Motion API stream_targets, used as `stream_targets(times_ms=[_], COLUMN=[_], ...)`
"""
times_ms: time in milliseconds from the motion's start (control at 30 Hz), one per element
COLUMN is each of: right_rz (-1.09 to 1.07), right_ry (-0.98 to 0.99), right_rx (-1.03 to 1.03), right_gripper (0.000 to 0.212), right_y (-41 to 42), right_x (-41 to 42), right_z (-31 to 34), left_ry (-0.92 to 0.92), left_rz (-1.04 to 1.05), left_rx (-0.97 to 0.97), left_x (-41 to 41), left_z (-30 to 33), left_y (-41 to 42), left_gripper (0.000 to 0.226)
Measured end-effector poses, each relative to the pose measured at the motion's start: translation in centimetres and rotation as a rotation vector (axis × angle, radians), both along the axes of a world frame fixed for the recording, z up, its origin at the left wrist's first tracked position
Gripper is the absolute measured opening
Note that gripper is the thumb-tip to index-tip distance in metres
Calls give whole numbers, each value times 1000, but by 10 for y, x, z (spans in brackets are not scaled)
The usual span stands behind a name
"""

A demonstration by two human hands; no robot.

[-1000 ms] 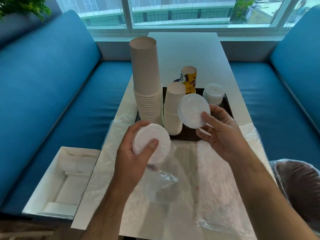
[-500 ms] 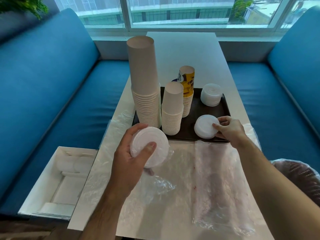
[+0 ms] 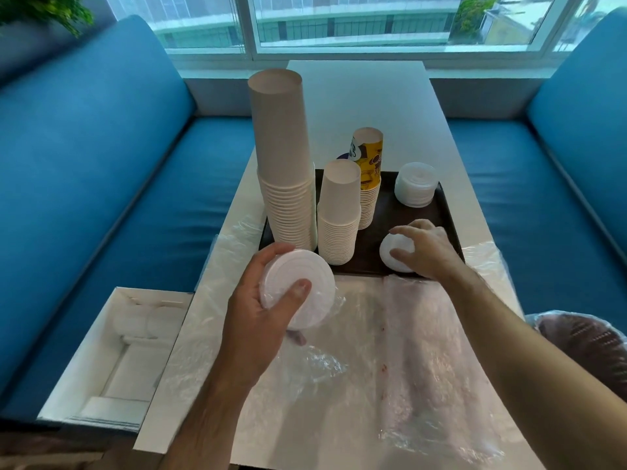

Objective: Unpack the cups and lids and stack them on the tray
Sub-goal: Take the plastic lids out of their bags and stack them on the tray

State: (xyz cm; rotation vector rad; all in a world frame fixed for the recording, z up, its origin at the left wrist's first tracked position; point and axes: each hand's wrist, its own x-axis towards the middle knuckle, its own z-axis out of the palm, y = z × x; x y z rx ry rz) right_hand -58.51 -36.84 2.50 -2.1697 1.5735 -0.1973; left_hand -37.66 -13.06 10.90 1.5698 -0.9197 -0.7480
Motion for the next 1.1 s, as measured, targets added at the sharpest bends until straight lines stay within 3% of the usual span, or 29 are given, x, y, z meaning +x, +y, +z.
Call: stream_targets(times_ms=[300,533,900,1100], right_rz=[-94,-121,-113,-109], right_ry=[-161,-265,-72,-152], right_rx=[103,20,-6,-45], right_gripper=[45,43,43,46], right_y=[-17,-3,3,5], right_x=[-12,-17,-18,-18], right_z=[-12,-24,-30,-19], left_ry=[-2,-12,-6,-37], left_rz=[17,2,-8,-9], left_rx=[12,-8,-1,7], left_x=[4,7,4,1], left_z=[1,-3,3,2], left_y=[1,-1,-4,-6], left_gripper=[49,47,49,46])
